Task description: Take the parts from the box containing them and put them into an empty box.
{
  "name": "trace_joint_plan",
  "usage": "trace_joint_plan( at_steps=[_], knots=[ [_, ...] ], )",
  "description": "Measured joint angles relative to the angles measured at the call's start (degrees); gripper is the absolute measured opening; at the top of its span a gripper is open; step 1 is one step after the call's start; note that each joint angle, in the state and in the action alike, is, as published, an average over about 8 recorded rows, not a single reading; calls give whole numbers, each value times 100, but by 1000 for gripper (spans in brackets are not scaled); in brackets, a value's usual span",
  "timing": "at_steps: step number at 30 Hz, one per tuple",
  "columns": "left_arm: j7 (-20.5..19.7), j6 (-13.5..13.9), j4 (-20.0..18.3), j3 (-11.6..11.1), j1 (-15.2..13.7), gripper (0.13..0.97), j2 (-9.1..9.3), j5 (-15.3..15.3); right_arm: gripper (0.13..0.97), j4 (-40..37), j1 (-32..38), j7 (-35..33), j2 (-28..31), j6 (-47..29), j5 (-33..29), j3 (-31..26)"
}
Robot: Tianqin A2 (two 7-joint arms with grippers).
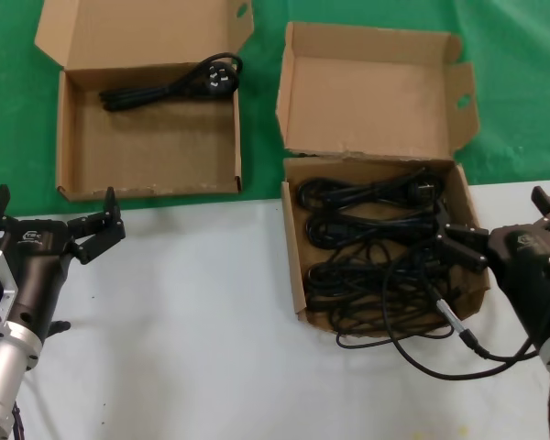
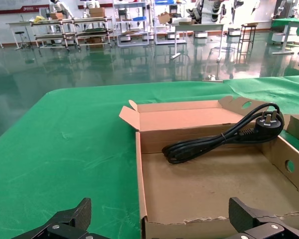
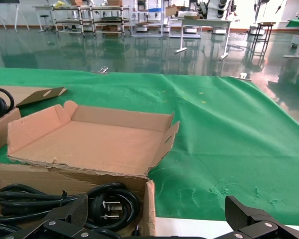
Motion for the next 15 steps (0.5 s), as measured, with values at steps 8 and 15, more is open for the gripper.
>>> trace_joint_plan(
  at_steps=[8, 15],
  knots=[
    [0, 0, 0, 0, 0, 966, 0, 0, 966, 0, 0, 0, 0, 0, 0, 0],
    [0, 0, 0, 0, 0, 966, 0, 0, 966, 0, 0, 0, 0, 0, 0, 0]
  ],
)
